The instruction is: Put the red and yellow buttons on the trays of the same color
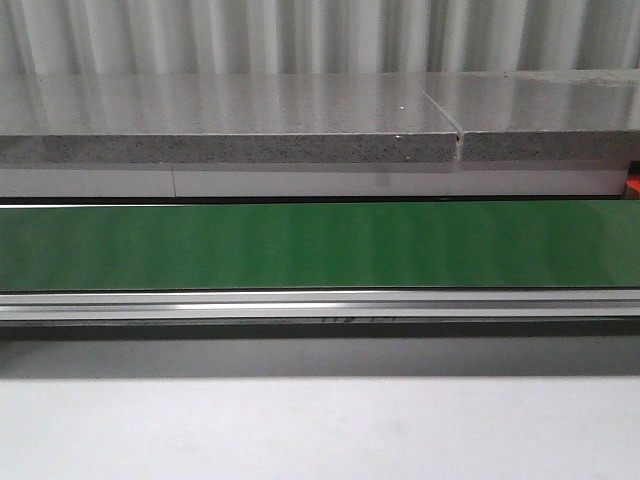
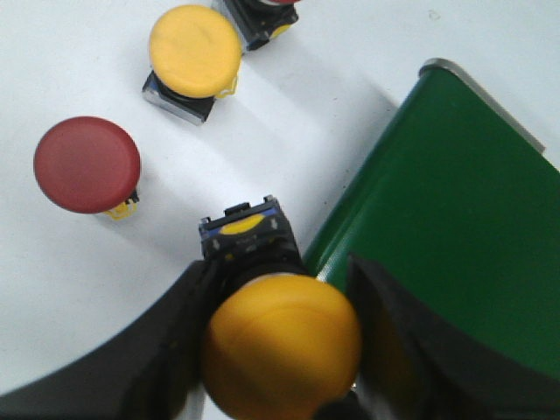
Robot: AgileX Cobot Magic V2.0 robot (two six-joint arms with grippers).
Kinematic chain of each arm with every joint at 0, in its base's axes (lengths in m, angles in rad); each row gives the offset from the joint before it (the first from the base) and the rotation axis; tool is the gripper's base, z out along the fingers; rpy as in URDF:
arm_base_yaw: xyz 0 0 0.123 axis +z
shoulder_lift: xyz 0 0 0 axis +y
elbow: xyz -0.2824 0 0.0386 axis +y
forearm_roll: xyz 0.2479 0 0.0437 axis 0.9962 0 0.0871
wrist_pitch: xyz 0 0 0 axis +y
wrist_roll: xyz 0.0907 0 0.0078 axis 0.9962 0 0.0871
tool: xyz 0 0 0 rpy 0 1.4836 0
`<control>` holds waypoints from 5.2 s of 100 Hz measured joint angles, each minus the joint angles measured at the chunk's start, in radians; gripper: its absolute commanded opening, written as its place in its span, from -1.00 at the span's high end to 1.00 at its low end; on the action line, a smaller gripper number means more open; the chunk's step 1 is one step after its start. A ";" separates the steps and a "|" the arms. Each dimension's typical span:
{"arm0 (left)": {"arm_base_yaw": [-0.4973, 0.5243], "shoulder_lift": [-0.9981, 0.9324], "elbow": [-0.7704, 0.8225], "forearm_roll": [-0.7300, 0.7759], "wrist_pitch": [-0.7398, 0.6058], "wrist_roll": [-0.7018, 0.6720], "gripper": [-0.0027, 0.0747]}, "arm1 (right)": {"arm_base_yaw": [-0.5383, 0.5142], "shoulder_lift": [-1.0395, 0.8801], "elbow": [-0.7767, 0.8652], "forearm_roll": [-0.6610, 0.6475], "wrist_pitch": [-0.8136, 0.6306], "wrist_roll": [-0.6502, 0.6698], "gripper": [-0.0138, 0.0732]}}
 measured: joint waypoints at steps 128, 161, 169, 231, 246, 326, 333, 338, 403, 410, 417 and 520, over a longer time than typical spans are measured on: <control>-0.209 0.243 -0.295 0.037 0.299 0.062 0.57 | 0.000 0.000 0.000 0.000 0.000 0.000 0.93; -0.209 0.243 -0.295 0.039 0.291 0.062 -0.33 | 0.000 0.000 0.000 0.000 0.000 0.000 0.93; -0.209 0.243 -0.295 0.020 0.284 0.062 -0.34 | 0.000 0.000 0.000 0.000 0.000 0.000 0.93; -0.161 0.243 -0.384 -0.069 0.268 0.062 -0.34 | 0.000 0.000 0.000 0.000 0.000 0.000 0.93; -0.115 0.243 -0.384 -0.008 0.332 0.059 -0.34 | 0.000 0.000 0.000 0.000 0.000 0.000 0.93; -0.007 0.237 -0.174 0.348 0.233 -0.147 -0.34 | 0.000 0.000 0.000 0.000 0.000 0.000 0.93; -0.001 0.237 -0.174 0.349 0.201 -0.156 -0.34 | 0.000 0.000 0.000 0.000 0.000 0.000 0.93; 0.004 0.237 -0.174 0.349 0.183 -0.158 -0.34 | 0.000 0.000 0.000 0.000 0.001 0.000 0.93; 0.015 0.357 -0.179 0.312 0.029 -0.160 -0.33 | 0.000 0.000 0.000 0.000 0.002 0.000 0.93; 0.015 0.362 -0.179 0.312 0.018 -0.160 -0.24 | 0.000 0.000 0.000 0.000 0.002 0.000 0.93; 0.015 0.366 -0.179 0.312 0.010 -0.160 -0.06 | 0.000 0.000 0.000 0.000 0.002 0.000 0.93; -0.102 0.115 -0.148 0.343 0.085 -0.134 0.63 | 0.000 0.000 0.000 0.000 0.002 0.000 0.93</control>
